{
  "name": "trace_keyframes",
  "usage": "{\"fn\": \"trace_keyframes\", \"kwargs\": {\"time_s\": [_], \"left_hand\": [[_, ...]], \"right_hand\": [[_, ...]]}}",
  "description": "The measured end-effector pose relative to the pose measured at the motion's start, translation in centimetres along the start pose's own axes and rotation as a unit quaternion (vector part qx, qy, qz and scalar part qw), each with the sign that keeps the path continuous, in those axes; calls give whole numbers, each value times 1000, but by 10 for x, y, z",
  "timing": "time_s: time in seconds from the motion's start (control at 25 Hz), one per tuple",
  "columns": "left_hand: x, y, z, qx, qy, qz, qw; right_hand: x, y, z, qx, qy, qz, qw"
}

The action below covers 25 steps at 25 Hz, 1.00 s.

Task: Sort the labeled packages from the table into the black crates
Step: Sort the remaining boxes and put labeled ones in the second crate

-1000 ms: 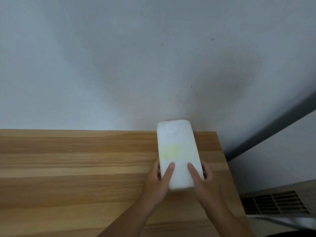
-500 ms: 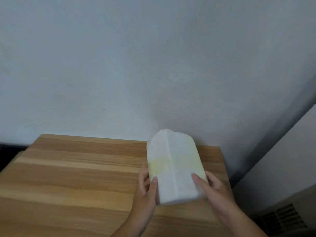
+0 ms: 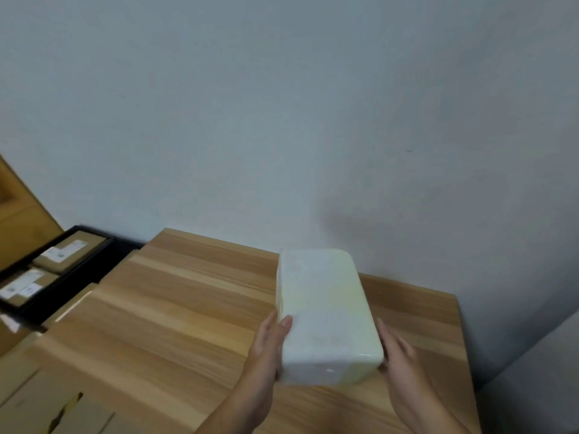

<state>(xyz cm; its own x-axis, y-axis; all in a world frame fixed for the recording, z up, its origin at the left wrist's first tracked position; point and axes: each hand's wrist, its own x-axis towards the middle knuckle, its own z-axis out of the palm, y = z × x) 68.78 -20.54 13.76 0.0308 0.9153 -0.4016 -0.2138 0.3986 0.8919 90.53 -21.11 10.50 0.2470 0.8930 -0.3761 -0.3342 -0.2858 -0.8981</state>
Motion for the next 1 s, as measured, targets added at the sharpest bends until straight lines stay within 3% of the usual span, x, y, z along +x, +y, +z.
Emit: {"fn": "trace_keyframes", "kwargs": {"time_s": [0.12,0.2,0.28,0.36,0.4,0.48,0.6,0.72,0.84,1.0], "left_hand": [[-11,1,-19,-33,-109,-41,993],[-15,1,-27,5,-110,-29,993],[-12,-2,-41,110,-16,69,991],[-11,2,-53,271,56,248,928],[-10,5,-56,324,48,309,893],[-12,10,-51,364,1,328,872],[-13,5,-44,371,-12,308,876],[-12,4,-55,298,20,254,920],[-11,3,-88,219,34,201,954],[-15,6,-146,174,59,180,966]], "right_hand": [[-8,3,9,67,-143,139,978],[-13,8,15,167,-195,190,948],[-16,15,19,197,-176,188,946],[-17,19,23,136,-120,147,972],[-17,20,25,86,-98,117,985],[-19,19,32,13,-83,65,994],[-25,12,46,-43,-67,5,997],[-30,8,61,-65,-69,-29,995],[-38,13,87,-78,-97,-24,992],[-49,38,137,-94,-98,1,991]]}}
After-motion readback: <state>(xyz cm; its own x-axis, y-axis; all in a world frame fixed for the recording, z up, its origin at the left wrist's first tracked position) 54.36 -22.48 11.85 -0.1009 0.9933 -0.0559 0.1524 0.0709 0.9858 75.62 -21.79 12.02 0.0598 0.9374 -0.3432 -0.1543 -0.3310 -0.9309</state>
